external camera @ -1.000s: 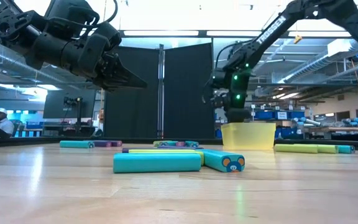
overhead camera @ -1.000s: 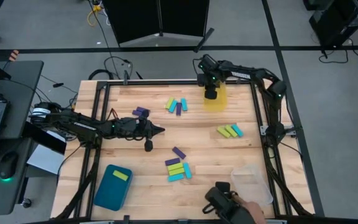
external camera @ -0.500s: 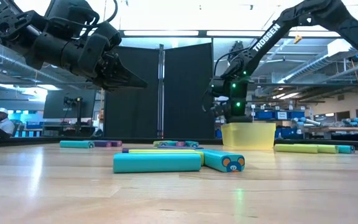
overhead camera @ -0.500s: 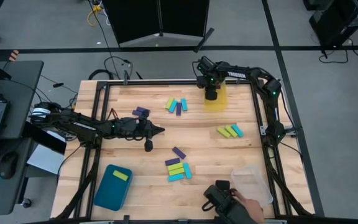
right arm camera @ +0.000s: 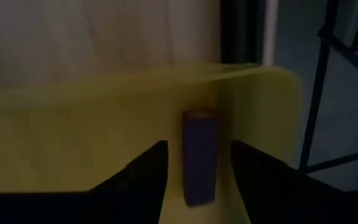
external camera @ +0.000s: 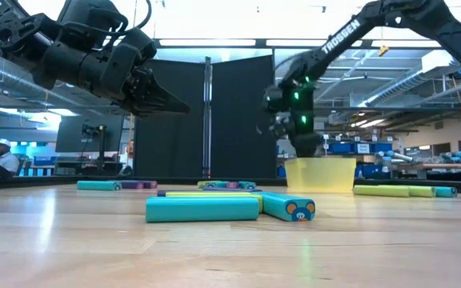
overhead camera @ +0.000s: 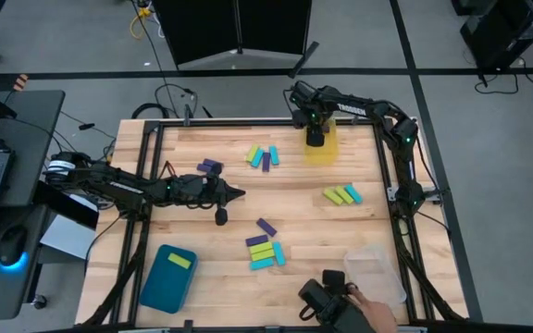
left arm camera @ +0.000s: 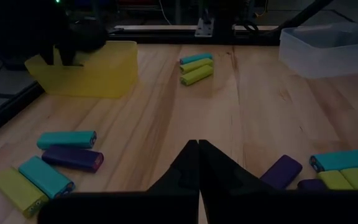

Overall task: Sort blocks
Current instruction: Put the light blue block into the transparent bin

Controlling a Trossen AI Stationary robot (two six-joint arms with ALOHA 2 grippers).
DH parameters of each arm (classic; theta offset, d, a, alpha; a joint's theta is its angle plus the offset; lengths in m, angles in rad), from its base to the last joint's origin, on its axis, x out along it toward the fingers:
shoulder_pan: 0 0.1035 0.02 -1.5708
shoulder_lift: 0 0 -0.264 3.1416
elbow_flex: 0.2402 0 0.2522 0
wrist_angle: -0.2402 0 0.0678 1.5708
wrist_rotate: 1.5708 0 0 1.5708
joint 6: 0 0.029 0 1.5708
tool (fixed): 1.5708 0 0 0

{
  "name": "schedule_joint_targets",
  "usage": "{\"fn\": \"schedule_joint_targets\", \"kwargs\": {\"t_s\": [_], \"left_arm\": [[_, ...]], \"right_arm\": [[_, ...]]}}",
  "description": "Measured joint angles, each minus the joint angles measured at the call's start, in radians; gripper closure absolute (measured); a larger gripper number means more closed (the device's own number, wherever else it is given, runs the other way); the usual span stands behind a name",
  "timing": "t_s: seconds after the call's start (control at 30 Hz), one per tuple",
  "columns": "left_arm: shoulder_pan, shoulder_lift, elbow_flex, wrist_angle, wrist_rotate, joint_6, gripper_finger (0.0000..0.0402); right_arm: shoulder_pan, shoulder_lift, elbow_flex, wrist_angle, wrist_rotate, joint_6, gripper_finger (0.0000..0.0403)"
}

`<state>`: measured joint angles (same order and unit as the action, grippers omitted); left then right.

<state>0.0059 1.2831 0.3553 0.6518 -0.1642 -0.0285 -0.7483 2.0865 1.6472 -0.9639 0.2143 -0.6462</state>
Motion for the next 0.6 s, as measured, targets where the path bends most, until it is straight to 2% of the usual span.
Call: {"fn": "schedule_joint_targets", "kwargs": {"t_s": [0.1, 0.2, 0.33, 0.47, 0.6], "left_arm": [[0.0, 0.0, 0.0, 0.0, 0.0, 0.001, 0.0396], [0.0, 0.0, 0.0, 0.0, 0.0, 0.001, 0.0396], [0.0, 0.0, 0.0, -0.004, 0.0, 0.007, 0.0396], [0.0, 0.0, 0.0, -0.004, -0.006, 0.029, 0.0396], [0.0, 0.0, 0.0, -0.003, -0.006, 0.029, 0.0396]], "right_arm": [[0.019, -0.036, 0.057, -0.077, 0.0, 0.046, 0.0242], [0.043, -0.096, 0.071, -0.083, -0.004, 0.109, 0.0276], [0.084, -0.185, 0.053, -0.049, -0.127, 0.23, 0.0335], [0.151, -0.266, -0.058, 0.084, -0.216, 0.281, 0.039], [0.241, -0.335, -0.217, 0.246, -0.293, 0.356, 0.0384]]}}
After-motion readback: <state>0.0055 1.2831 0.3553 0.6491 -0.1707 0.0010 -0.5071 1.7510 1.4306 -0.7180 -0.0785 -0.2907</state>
